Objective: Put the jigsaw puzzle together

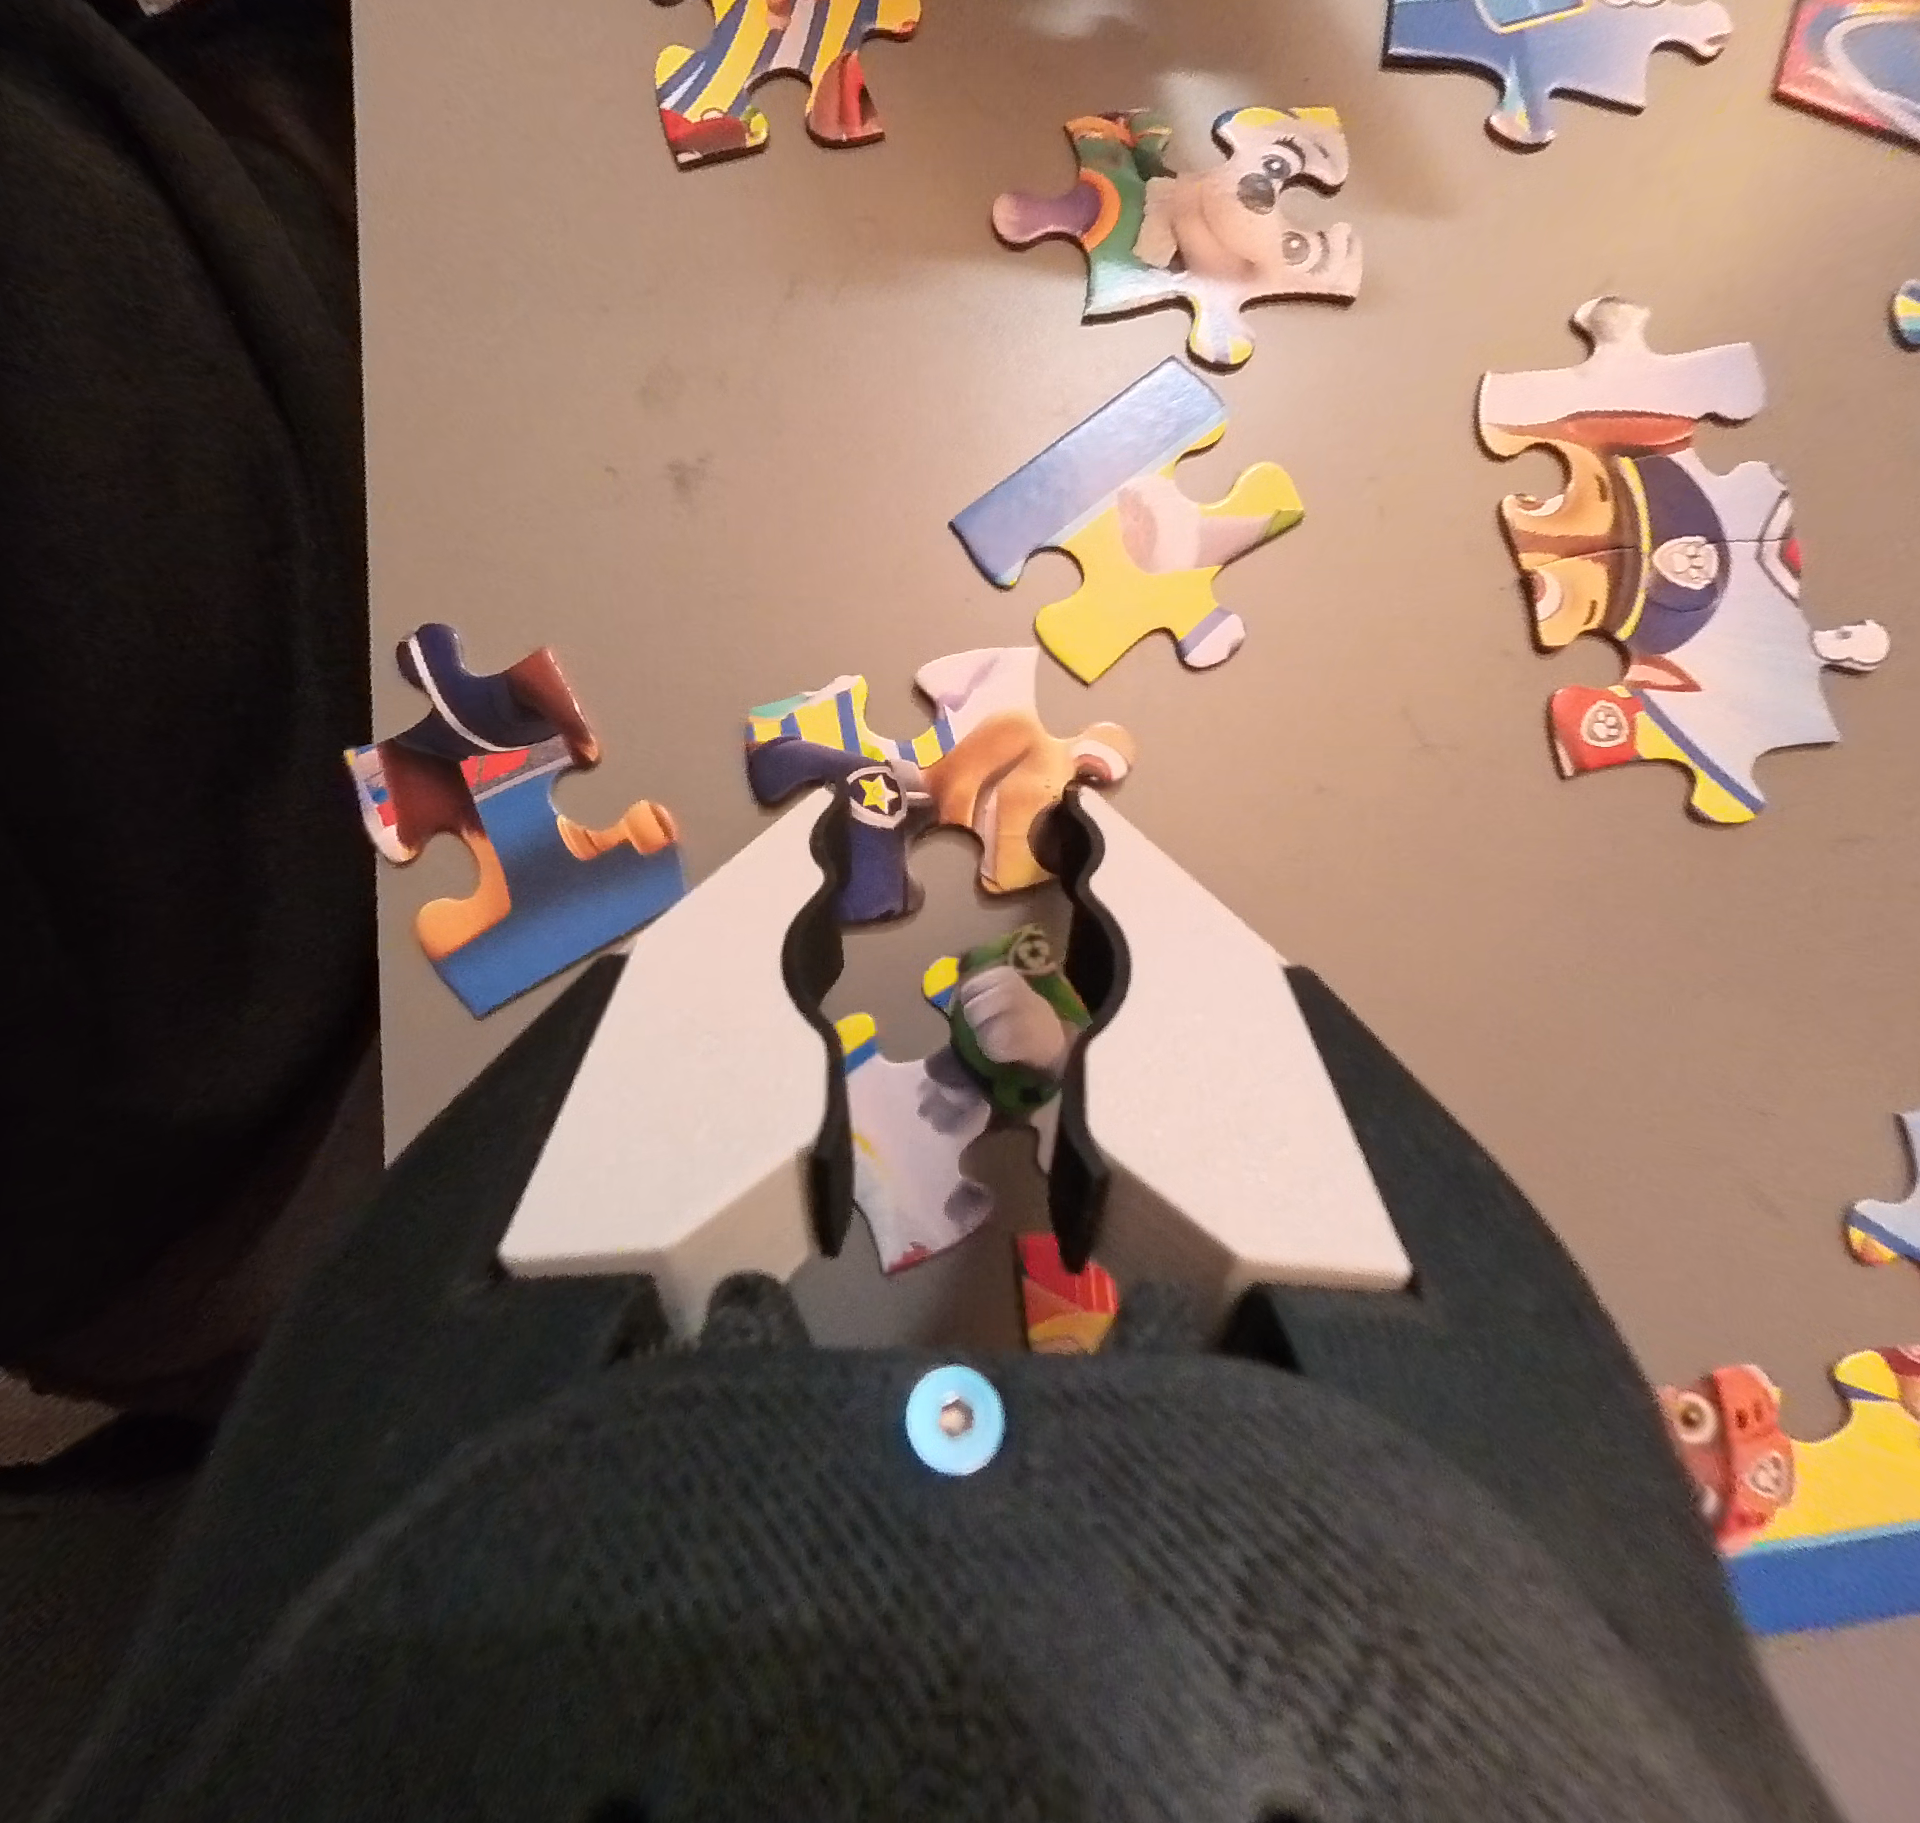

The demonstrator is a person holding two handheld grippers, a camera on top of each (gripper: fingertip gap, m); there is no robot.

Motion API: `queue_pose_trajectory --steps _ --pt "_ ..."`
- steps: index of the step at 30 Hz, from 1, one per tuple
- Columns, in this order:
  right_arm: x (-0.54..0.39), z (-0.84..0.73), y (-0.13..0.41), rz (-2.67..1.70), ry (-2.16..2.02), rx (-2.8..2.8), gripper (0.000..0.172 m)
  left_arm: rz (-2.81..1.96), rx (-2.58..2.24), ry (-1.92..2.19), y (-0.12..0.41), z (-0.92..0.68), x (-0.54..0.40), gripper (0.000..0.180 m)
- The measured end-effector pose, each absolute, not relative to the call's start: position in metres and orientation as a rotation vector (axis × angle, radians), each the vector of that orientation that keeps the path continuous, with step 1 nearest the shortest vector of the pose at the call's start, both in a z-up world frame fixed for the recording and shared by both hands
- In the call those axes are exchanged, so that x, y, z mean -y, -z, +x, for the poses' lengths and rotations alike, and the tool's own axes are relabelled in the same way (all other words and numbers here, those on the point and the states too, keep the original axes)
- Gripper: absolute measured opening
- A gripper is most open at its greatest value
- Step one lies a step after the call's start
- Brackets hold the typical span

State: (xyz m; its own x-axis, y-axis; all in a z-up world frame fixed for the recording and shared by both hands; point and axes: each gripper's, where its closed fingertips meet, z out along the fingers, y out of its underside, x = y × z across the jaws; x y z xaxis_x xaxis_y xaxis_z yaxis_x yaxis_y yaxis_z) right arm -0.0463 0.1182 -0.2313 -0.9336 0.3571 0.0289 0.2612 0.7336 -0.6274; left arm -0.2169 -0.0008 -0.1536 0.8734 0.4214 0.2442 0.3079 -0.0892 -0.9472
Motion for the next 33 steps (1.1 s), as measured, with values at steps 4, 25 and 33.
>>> queue_pose_trajectory --steps 4,25,33 --pt "-0.121 -0.054 0.217 -0.539 -1.058 2.738 0.039 -1.689 0.567 -0.104 0.154 -0.217 0.001 0.017" --pt "-0.156 -0.145 0.210 -0.784 -1.025 2.536 0.046 -2.415 0.196 0.113 0.233 -0.079 -0.092 0.030" --pt "-0.152 -0.148 0.234 -0.917 -0.980 2.585 0.073 -2.457 0.332 0.179 0.234 -0.075 -0.055 0.013"
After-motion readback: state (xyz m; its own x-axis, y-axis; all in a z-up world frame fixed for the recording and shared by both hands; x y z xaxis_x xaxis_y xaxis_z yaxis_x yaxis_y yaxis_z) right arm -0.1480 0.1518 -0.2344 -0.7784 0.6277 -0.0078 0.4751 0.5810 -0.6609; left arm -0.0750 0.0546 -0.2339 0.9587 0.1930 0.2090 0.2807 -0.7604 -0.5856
